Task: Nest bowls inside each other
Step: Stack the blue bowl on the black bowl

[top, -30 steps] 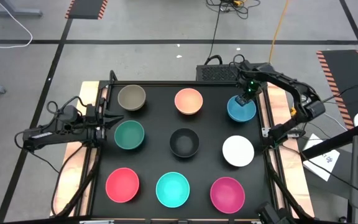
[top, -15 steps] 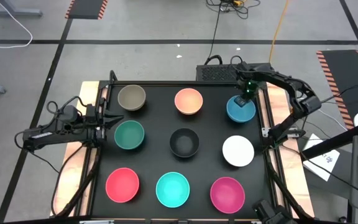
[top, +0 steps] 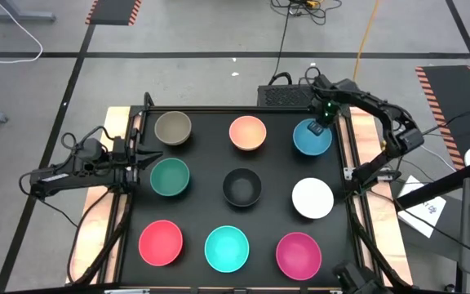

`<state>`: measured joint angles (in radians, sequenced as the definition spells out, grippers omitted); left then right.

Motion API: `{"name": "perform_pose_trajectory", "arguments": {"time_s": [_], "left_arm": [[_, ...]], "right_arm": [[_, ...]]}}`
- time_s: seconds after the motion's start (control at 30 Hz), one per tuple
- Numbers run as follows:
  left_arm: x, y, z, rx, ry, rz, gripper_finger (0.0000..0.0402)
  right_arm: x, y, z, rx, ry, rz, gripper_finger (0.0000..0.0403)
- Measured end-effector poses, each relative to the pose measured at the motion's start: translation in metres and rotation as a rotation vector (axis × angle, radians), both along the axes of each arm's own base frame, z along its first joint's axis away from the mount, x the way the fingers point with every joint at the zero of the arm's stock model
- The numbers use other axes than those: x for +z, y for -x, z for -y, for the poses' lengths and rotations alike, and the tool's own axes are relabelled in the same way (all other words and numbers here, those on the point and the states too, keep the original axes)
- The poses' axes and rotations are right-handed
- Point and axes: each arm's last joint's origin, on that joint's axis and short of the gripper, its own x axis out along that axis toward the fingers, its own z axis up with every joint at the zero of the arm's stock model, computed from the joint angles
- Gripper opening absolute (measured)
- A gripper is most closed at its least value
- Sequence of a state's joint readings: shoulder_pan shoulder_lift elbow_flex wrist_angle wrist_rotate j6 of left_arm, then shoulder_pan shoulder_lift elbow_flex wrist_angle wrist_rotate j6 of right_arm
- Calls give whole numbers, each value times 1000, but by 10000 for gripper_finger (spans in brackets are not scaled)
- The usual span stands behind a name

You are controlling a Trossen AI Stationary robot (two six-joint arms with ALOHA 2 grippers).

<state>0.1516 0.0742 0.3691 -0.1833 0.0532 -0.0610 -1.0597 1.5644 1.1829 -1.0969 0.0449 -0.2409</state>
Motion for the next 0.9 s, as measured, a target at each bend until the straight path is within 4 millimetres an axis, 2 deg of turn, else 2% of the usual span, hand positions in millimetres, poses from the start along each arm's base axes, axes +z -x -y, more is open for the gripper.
{"name": "perform_pose_trajectory", "arguments": {"time_s": [0.23,0.4,0.6,0.9], "left_arm": [[0,0,0,1,-2,-2,31],[0,0,0,1,0,-2,31],[0,0,0,1,0,-2,31],[0,0,0,2,0,0,31]], "right_arm": [[47,-21,-4,52,7,154,1],[71,-50,-21,130,-8,266,1],[85,-83,-52,231,-27,301,0],[91,-124,-97,324,-69,319,0]]}}
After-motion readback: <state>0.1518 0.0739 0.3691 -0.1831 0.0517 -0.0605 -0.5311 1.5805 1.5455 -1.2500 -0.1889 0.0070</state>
